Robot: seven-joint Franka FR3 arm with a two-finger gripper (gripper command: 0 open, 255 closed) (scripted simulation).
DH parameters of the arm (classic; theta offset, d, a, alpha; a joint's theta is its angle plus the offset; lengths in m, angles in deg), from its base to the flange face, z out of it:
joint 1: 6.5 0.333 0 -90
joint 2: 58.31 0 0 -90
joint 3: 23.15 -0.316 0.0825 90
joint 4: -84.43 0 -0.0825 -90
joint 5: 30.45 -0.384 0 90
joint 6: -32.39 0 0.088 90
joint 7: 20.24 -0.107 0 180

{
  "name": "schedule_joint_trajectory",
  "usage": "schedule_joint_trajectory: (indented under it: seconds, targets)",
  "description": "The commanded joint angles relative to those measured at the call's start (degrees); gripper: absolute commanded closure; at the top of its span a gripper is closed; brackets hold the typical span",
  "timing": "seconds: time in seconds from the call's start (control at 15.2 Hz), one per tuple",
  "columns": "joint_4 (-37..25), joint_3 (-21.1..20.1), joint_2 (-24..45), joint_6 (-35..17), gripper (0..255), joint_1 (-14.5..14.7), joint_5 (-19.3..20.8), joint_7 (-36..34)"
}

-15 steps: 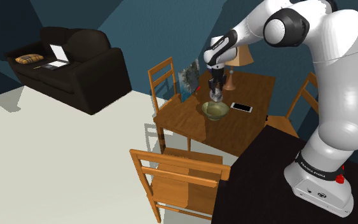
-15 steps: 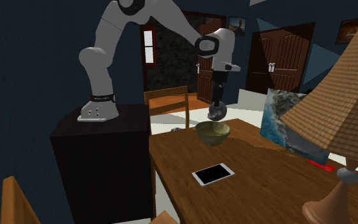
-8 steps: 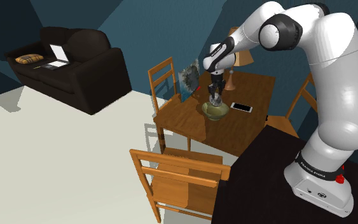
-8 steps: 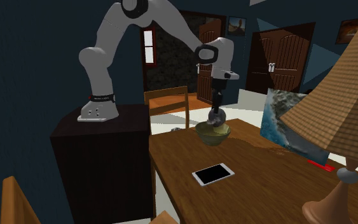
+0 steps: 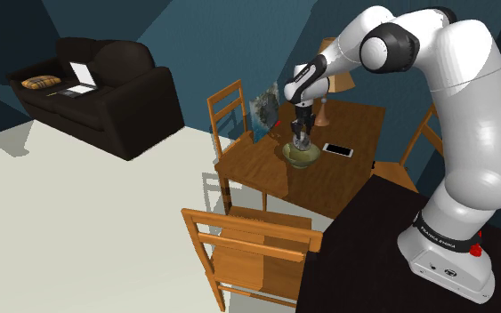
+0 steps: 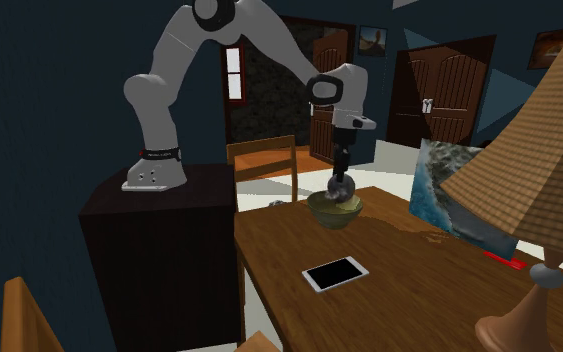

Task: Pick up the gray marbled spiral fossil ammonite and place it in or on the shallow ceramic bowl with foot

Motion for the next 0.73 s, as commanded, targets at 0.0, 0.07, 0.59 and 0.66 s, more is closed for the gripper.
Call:
schedule_joint_trajectory:
  seconds: [0.0,0.07,0.59,0.66]
  targets:
    - [0.0,0.0,0.0,0.0,255,0.0,0.0,0.0]
    - [0.0,0.0,0.0,0.0,255,0.0,0.0,0.0]
    - [-0.8,0.5,-2.2,2.9,0,0.4,0.7,-0.4]
    - [-1.3,0.7,-3.2,4.4,0,0.6,1.0,-0.6]
